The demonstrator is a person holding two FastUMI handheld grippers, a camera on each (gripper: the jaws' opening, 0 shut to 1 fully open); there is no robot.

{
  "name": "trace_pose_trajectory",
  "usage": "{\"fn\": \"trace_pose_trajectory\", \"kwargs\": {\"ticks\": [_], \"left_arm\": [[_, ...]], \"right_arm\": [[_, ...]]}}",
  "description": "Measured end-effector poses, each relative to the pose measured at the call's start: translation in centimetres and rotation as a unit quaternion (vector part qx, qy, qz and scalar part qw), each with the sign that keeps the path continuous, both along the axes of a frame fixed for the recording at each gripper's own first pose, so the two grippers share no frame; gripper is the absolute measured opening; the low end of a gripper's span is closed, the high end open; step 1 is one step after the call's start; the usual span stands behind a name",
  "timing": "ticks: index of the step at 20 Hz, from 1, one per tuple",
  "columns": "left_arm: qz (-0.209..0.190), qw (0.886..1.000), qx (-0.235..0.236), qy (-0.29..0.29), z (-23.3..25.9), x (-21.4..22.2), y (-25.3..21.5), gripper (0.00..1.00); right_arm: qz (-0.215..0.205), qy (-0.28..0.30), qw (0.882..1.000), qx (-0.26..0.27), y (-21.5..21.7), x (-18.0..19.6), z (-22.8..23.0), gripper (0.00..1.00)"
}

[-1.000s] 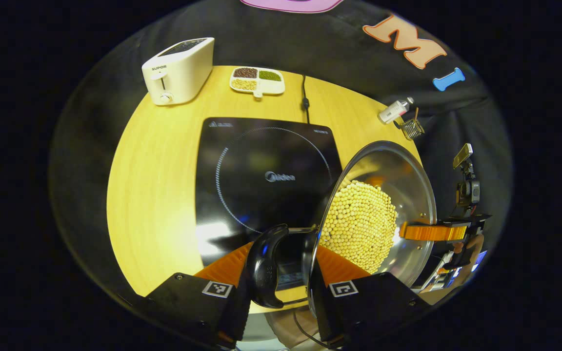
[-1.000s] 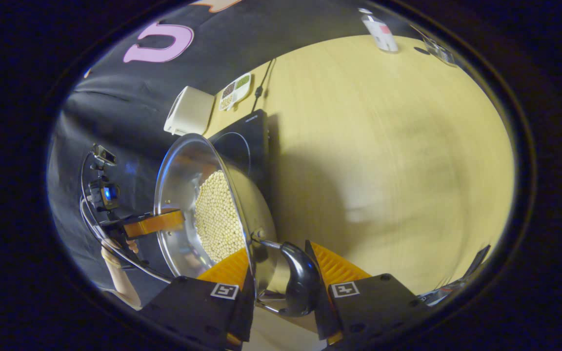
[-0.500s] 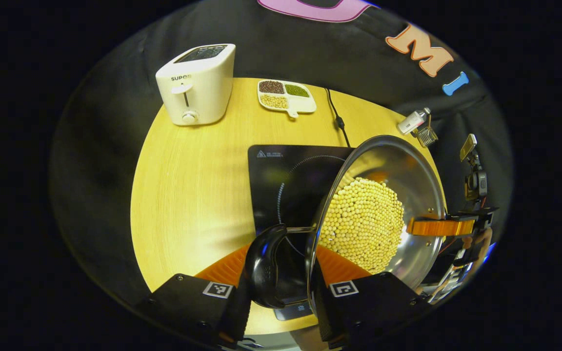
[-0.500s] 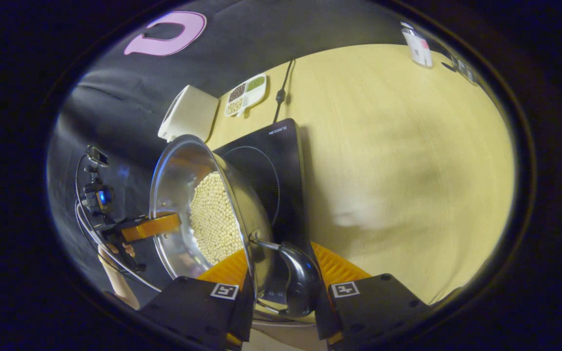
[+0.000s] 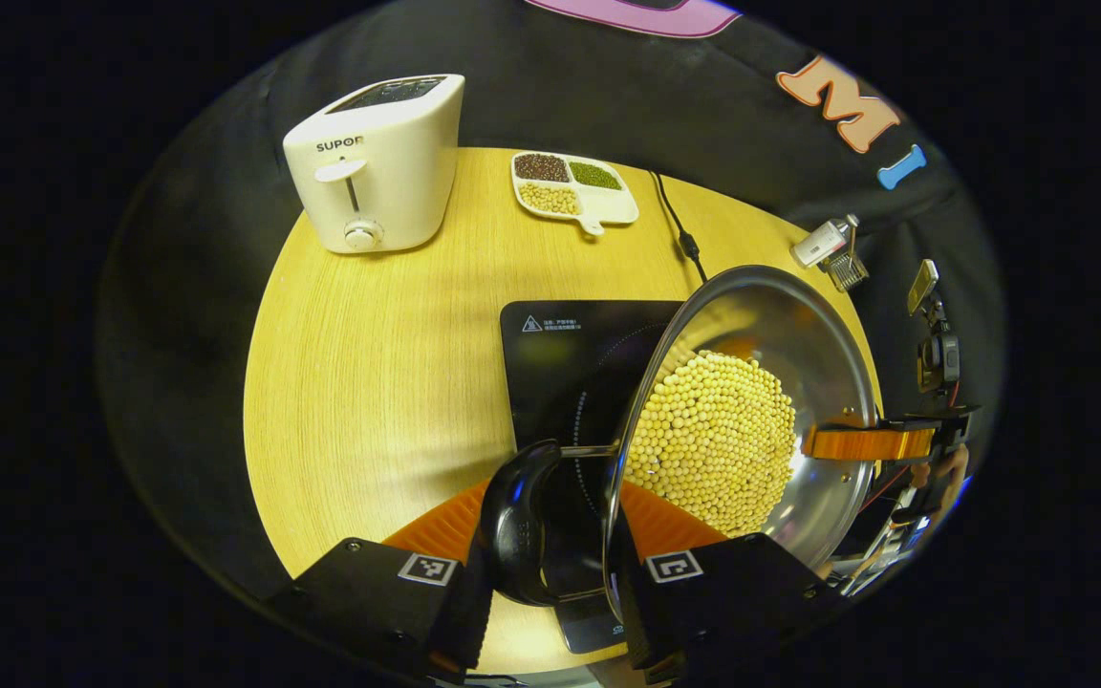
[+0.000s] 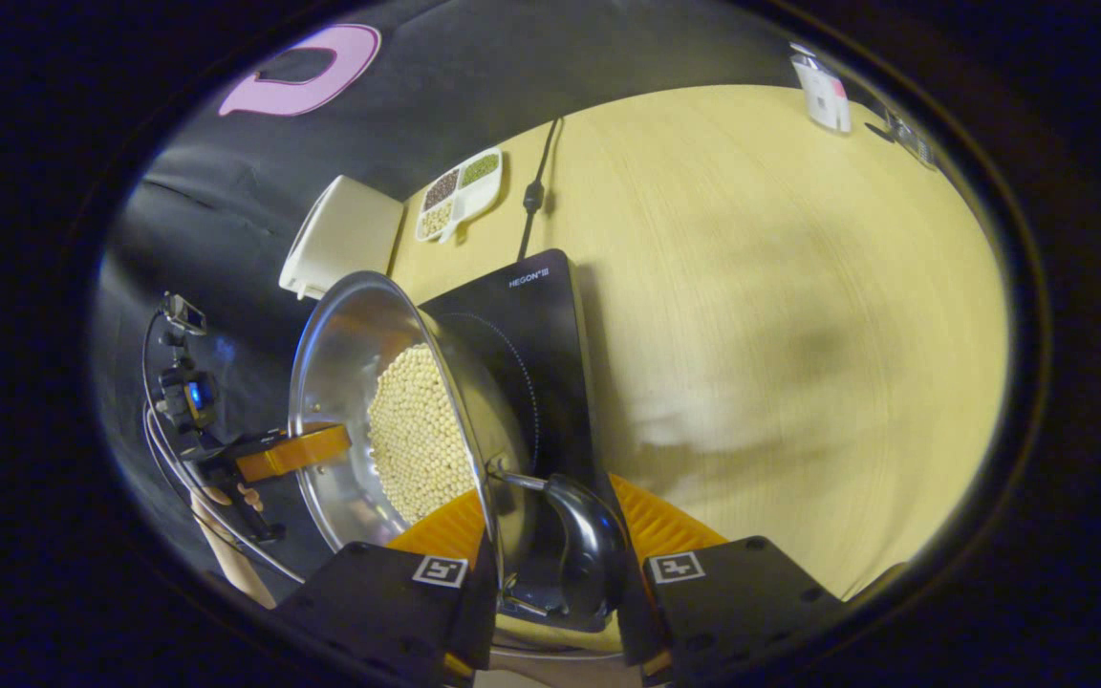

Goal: First push the handle of the pot to place it horizontally, then grasp the pot with both hands and set it on the induction cooktop.

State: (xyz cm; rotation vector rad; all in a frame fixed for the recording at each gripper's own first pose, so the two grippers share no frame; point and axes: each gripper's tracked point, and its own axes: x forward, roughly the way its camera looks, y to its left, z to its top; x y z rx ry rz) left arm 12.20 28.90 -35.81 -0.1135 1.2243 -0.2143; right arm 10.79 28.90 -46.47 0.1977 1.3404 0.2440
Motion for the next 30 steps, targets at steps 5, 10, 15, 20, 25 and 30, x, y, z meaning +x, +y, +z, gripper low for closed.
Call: {"fn": "trace_pose_trajectory", "kwargs": {"ticks": [5,10,15,20,25,30], "left_arm": [[0.009,1.0,0.006,0.002,-0.5,0.4,0.4,0.57],[0.016,1.0,0.015,-0.006,-0.5,0.4,0.5,0.6],[0.019,1.0,0.014,-0.007,-0.4,0.2,0.6,0.61],[0.019,1.0,0.019,-0.01,-0.5,0.3,0.6,0.64],[0.021,0.998,0.047,-0.047,1.1,0.3,1.3,0.89],[0.042,0.988,0.051,-0.142,4.6,1.2,0.7,0.98]], "right_arm": [[-0.008,-0.004,1.0,-0.001,0.2,1.0,-1.1,0.48],[-0.002,-0.018,1.0,0.01,0.6,2.1,-1.2,0.48],[0.003,-0.025,1.0,0.015,0.7,2.4,-1.3,0.48],[0.005,-0.031,0.999,0.014,0.8,2.4,-1.2,0.5],[0.016,-0.083,0.996,0.009,0.4,3.7,0.2,0.73],[0.005,-0.198,0.98,0.025,0.7,6.2,5.6,1.0]]}}
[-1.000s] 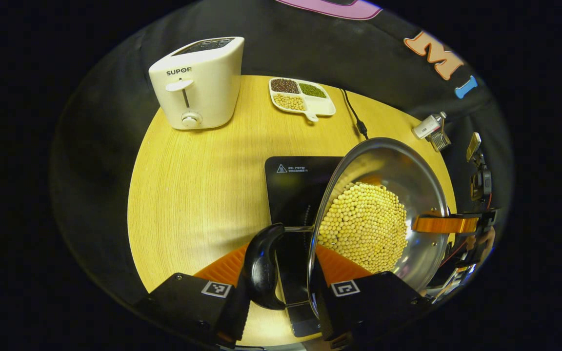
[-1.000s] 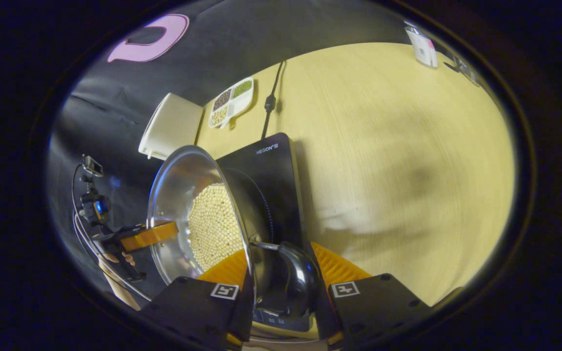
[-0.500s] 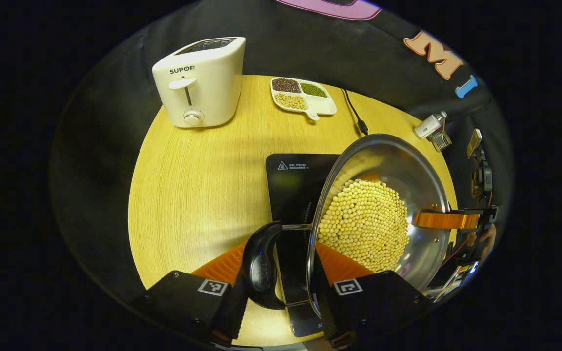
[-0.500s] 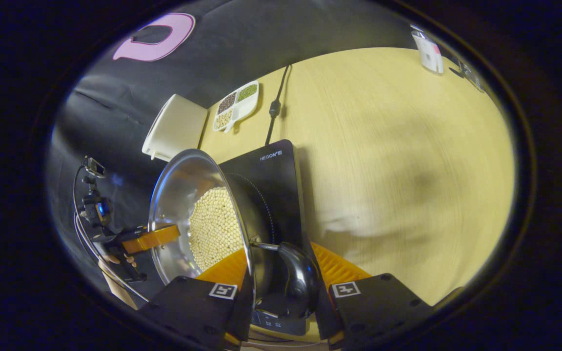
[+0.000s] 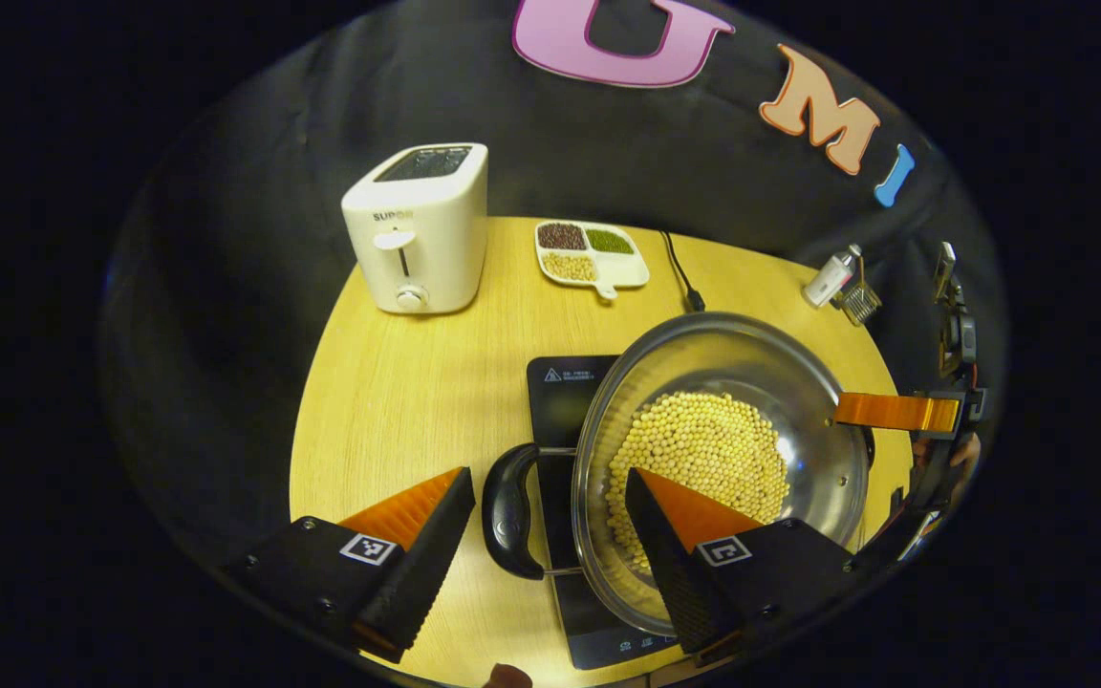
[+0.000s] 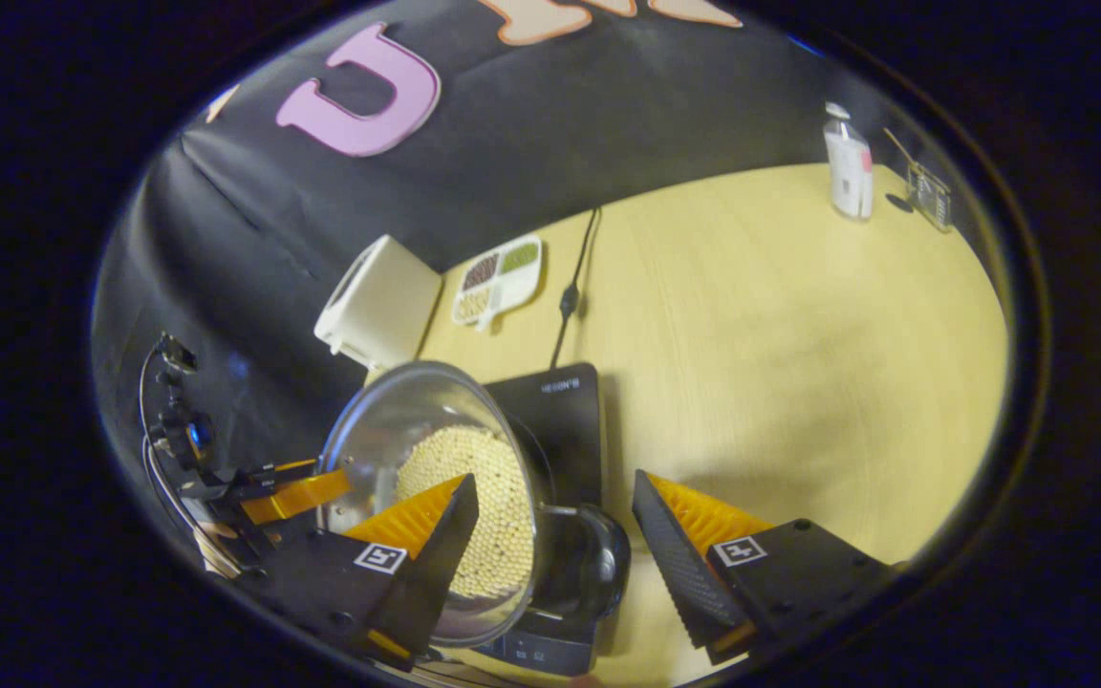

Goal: First push the handle of the pot to place it horizontally, then grasp the pot with both hands and set it on the induction cooktop.

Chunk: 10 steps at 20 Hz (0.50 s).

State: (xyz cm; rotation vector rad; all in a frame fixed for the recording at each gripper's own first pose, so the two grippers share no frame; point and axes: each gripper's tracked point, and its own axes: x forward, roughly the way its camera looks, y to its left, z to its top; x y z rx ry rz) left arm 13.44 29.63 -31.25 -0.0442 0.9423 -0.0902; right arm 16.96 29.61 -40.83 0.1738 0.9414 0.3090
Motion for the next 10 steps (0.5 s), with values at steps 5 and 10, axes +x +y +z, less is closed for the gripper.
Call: {"fn": "trace_pose_trajectory", "kwargs": {"ticks": [5,10], "left_arm": [[0.041,0.996,0.028,-0.075,3.9,0.2,0.8,0.98],[0.034,0.989,0.04,-0.139,8.7,-0.3,-2.7,0.98]], "right_arm": [[-0.014,-0.087,0.995,-0.045,-2.7,-0.5,6.7,1.0],[-0.037,-0.18,0.98,-0.071,-6.0,-2.2,14.2,0.99]]}}
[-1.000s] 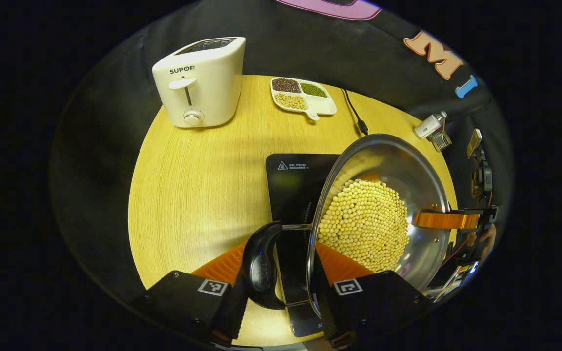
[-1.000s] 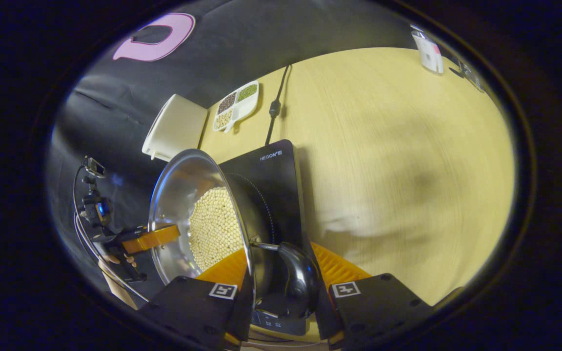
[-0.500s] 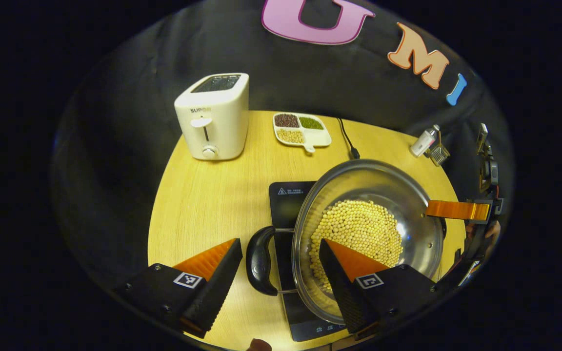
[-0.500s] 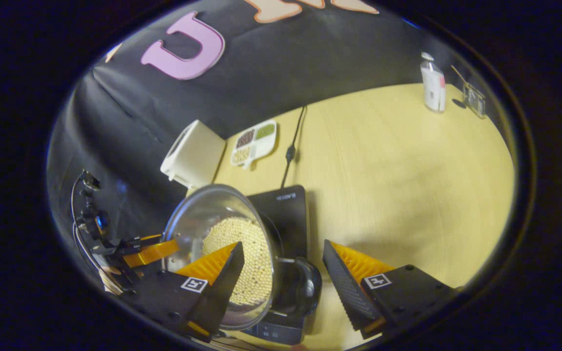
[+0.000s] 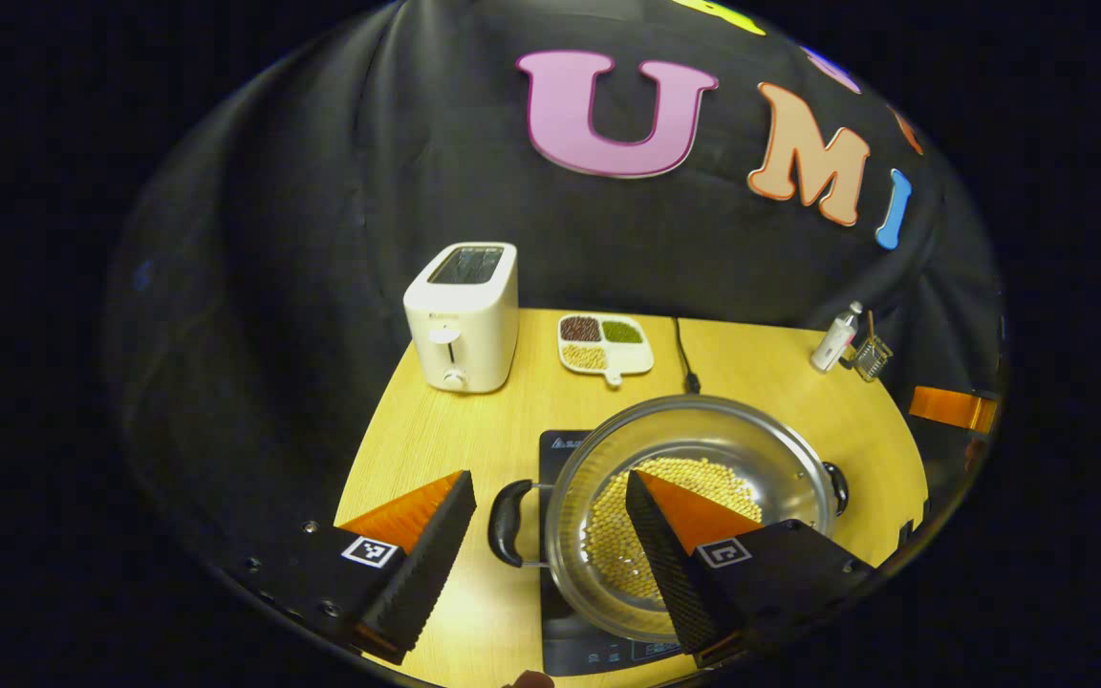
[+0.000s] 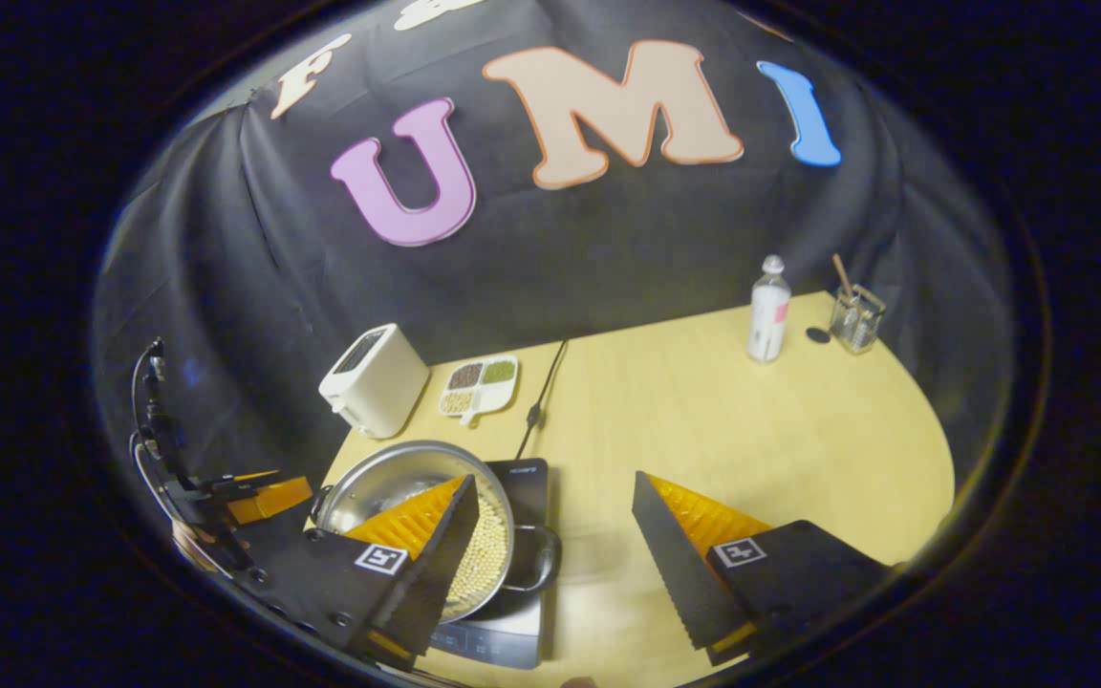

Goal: First push the handle of the pot to place it horizontally, then grasp the pot with both hands and set it on the induction cooktop.

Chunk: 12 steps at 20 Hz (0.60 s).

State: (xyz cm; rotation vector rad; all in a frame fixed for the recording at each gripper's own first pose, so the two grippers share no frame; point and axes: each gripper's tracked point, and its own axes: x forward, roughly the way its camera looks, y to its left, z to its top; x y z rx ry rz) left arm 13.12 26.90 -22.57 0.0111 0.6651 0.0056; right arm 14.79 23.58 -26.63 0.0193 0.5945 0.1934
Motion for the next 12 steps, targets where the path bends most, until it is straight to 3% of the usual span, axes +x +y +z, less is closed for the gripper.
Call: {"fn": "trace_pose_trajectory", "kwargs": {"ticks": [6,7,12], "left_arm": [[-0.037,0.997,0.044,-0.046,6.0,-2.2,-6.6,0.97],[-0.038,0.997,0.045,-0.056,7.2,-2.5,-8.0,0.97],[-0.016,0.99,0.063,-0.128,13.4,-2.8,-14.8,0.96]], "right_arm": [[-0.022,-0.092,0.995,-0.01,-4.1,-1.8,8.7,0.99],[-0.019,-0.107,0.994,-0.006,-4.8,-2.1,10.3,0.92],[-0.005,-0.17,0.985,-0.006,-10.5,-4.0,17.6,0.92]]}}
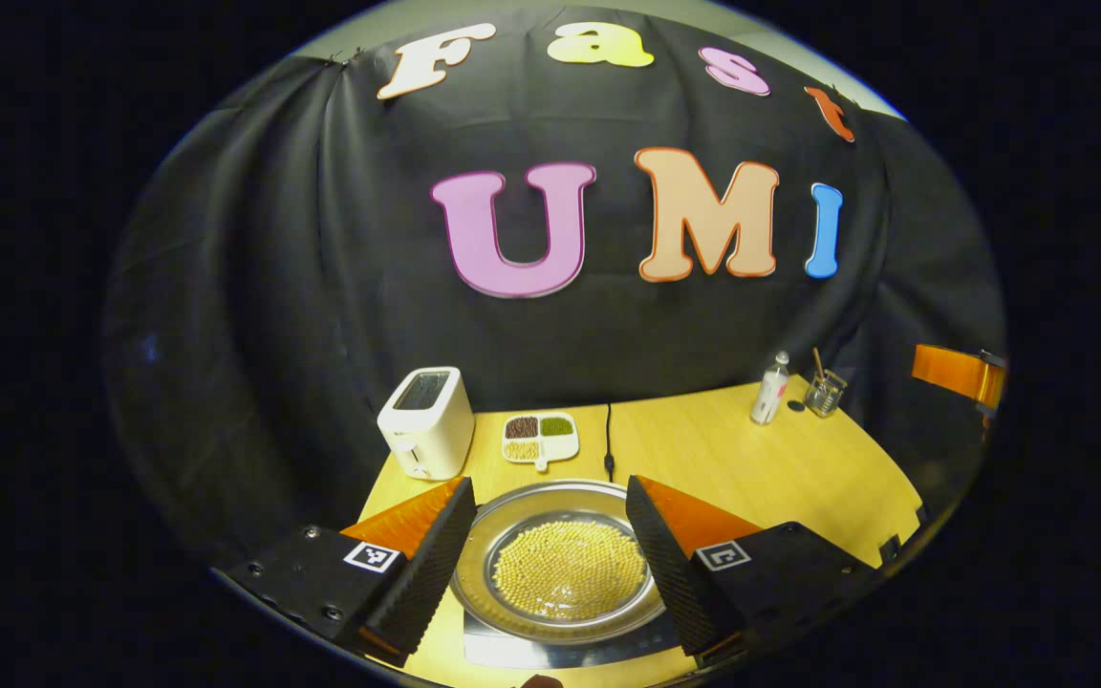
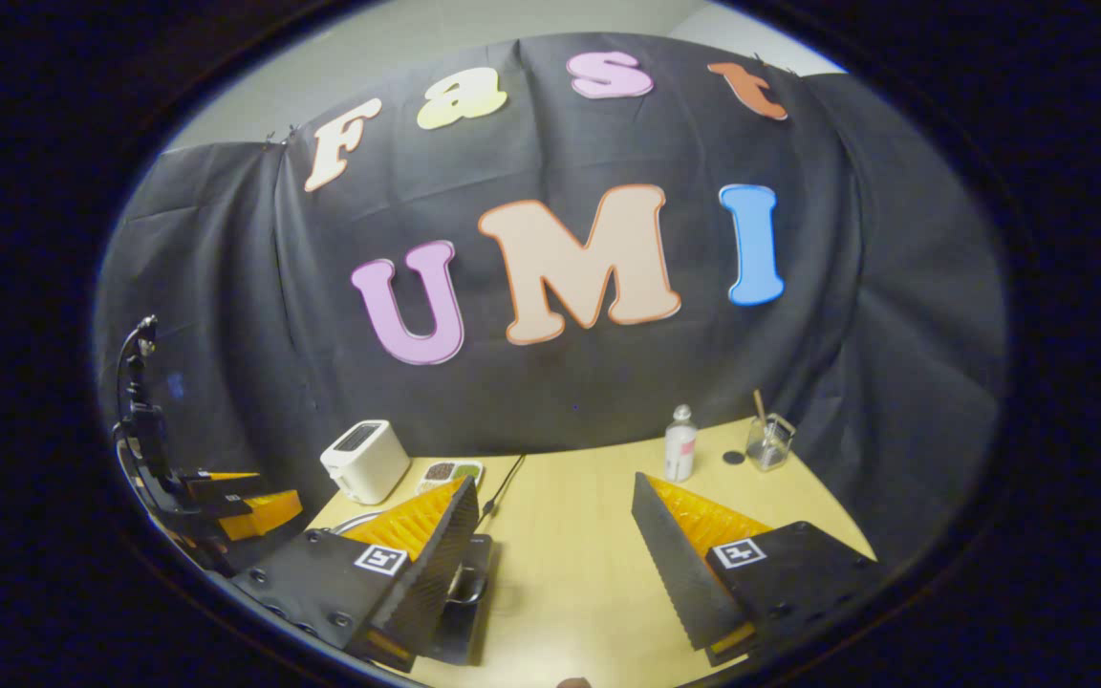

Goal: First push the handle of the pot to place it horizontally, then grasp the pot with both hands and set it on the induction cooktop.

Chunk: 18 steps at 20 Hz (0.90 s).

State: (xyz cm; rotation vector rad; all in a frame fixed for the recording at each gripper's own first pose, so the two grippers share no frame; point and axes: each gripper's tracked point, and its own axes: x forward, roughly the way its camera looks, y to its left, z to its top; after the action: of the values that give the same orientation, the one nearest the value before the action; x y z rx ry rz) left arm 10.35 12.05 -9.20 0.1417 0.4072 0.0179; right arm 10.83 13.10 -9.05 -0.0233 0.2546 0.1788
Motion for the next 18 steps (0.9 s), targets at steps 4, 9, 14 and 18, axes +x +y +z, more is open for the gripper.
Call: {"fn": "trace_pose_trajectory", "kwargs": {"ticks": [4,9,14,18], "left_arm": [[0.004,0.998,-0.026,-0.053,3.6,-1.8,-7.9,0.96],[-0.003,0.992,-0.014,-0.123,7.5,-4.7,-15.4,0.96],[0.012,0.981,-0.008,-0.195,10.7,-7.7,-20.2,0.95],[0.01,0.98,0.001,-0.197,10.6,-9.4,-22.8,0.94]], "right_arm": [[0.017,-0.047,0.999,-0.002,-4.6,-1.2,5.1,0.92],[0.01,-0.091,0.995,-0.026,-11.7,-2.9,8.9,0.99],[0.002,-0.098,0.995,-0.007,-16.0,-4.1,10.5,0.99],[0.002,-0.105,0.995,-0.004,-18.8,-5.2,11.3,0.92]]}}
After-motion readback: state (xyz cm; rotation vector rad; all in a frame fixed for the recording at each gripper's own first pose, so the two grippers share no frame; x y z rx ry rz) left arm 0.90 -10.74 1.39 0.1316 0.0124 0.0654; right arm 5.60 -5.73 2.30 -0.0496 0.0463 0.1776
